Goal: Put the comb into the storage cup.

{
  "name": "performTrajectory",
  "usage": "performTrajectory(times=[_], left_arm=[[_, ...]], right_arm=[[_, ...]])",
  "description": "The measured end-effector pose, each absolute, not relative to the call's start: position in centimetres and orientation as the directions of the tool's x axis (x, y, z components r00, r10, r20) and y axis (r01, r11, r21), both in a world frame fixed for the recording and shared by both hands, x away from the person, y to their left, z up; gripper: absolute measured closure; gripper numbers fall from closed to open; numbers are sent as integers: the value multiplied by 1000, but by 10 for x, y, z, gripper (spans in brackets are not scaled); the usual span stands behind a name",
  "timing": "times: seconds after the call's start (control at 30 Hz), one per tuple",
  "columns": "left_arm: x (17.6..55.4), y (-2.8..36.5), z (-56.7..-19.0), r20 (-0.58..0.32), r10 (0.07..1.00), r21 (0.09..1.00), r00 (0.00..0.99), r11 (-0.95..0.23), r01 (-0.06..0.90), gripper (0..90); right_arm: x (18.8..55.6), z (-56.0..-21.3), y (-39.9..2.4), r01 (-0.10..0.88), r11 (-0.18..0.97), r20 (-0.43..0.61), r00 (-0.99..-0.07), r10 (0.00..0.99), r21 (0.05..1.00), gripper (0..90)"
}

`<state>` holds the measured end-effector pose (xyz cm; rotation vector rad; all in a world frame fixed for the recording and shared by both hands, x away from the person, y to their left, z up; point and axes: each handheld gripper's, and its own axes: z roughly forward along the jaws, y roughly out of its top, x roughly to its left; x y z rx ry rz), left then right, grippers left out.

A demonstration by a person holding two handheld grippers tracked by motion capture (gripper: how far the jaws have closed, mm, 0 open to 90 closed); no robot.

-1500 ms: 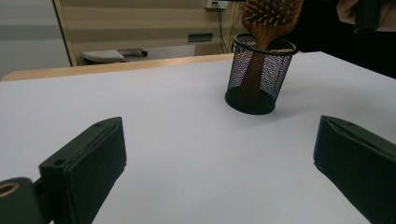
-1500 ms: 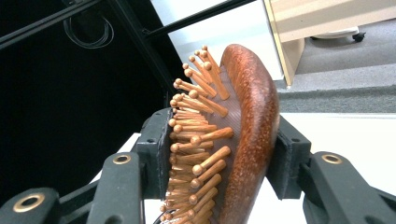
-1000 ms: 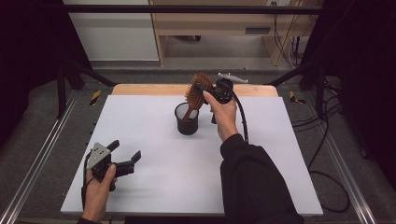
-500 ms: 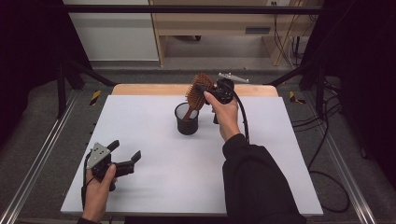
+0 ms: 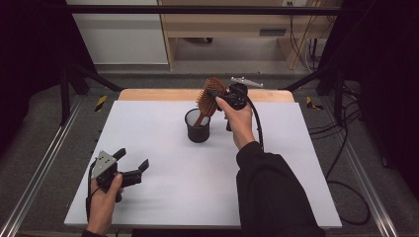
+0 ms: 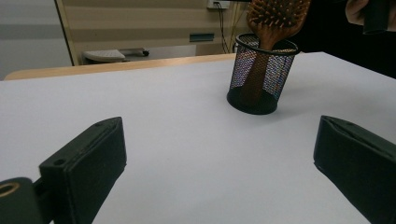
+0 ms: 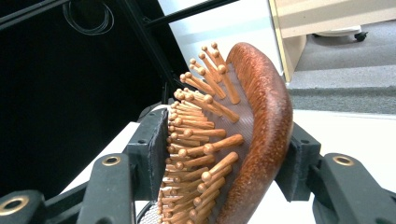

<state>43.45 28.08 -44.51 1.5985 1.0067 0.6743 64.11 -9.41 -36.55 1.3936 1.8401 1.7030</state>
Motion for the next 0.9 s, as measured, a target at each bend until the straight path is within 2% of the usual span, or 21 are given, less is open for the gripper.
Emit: performTrajectory(times=[0.77,0.9], left_arm=[[435,280,-446,-75,873,962,482,-64,267,28],[435,280,-446,-77,873,961,482,-64,269,28]], right_arm=[[641,-365,-94,454,-148,388,-497,776,879,418],[641,-365,-95,461,-154,396,-492,776,874,386]])
